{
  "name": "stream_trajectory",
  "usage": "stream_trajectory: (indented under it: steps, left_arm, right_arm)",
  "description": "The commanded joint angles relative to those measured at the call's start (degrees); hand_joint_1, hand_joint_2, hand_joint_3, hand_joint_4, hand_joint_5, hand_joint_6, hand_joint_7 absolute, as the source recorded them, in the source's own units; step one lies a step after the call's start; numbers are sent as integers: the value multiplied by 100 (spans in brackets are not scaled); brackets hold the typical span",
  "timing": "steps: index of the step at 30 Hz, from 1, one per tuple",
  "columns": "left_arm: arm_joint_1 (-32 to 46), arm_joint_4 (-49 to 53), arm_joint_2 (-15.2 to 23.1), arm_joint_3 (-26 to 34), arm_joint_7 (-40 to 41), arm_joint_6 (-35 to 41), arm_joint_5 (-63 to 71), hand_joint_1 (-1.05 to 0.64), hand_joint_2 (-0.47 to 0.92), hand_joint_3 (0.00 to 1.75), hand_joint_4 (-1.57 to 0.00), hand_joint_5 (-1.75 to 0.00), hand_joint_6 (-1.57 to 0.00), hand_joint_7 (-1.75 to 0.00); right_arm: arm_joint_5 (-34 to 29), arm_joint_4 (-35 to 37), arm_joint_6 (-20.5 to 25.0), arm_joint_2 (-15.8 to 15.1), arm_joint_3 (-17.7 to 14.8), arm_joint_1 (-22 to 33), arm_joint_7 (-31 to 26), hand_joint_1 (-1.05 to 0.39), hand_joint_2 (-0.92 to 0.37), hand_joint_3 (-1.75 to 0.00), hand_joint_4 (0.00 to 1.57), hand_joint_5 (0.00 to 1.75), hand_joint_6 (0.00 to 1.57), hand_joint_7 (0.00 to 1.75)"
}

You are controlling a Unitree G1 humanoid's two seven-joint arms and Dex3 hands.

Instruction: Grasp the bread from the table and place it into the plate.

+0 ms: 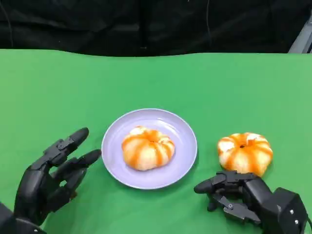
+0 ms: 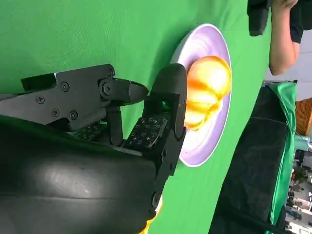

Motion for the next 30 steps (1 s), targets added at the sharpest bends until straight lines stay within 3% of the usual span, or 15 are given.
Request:
stream_trajectory:
  steps: [1, 8, 14, 18, 23, 24, 26, 27, 29, 30]
  left_arm:
    - [127, 63, 154, -104, 584, -122, 431, -34, 92, 27, -80, -5, -60, -3]
    - [221, 49, 130, -298, 1370, 26, 927, -13, 92, 22, -80, -3, -69, -5]
    - [317, 5, 139, -526, 1607, 0, 1157, 5, 92, 33, -89, -4, -89, -9]
    - [339, 58, 166, -621, 1504, -76, 1181, 8, 76, 69, -115, -7, -118, -5]
    - [373, 167, 146, -678, 1142, -150, 1044, 8, 60, 101, -135, -19, -137, -8]
    - [377, 177, 139, -676, 1080, -139, 1006, 8, 58, 105, -135, -26, -140, -9]
    - [409, 176, 137, -689, 1032, -135, 996, 8, 55, 109, -120, -67, -144, -12]
    - [419, 173, 136, -694, 1030, -137, 999, 8, 53, 113, -111, -93, -142, -22]
    - [429, 157, 143, -712, 1061, -146, 1027, 7, 52, 115, -105, -108, -125, -60]
    - [431, 148, 150, -723, 1087, -152, 1048, 7, 52, 115, -100, -123, -113, -88]
  right_arm:
    - [-49, 68, 137, -112, -8, 133, 14, -1, -92, -42, 77, 129, 107, 43]
    - [-10, 61, 127, -103, -18, 130, 51, -1, -92, -41, 77, 130, 107, 44]
    - [-22, 51, 143, -110, -16, 133, 31, -1, -92, -41, 76, 130, 107, 44]
    - [-49, 48, 145, -118, -6, 128, 5, -2, -92, -41, 76, 130, 106, 45]
    - [-61, 37, 148, -126, 1, 129, -8, -2, -92, -41, 76, 131, 106, 45]
    - [-59, 39, 147, -126, 0, 129, -6, -2, -92, -41, 76, 131, 106, 45]
    - [-29, 33, 161, -118, -9, 139, 22, -2, -92, -41, 76, 131, 106, 45]
    - [-19, 29, 166, -116, -12, 143, 33, -2, -92, -41, 76, 132, 106, 45]
    - [0, 34, 161, -112, -18, 141, 53, -2, -92, -41, 76, 132, 106, 46]
    - [9, 41, 155, -111, -22, 138, 63, -2, -92, -41, 76, 132, 106, 46]
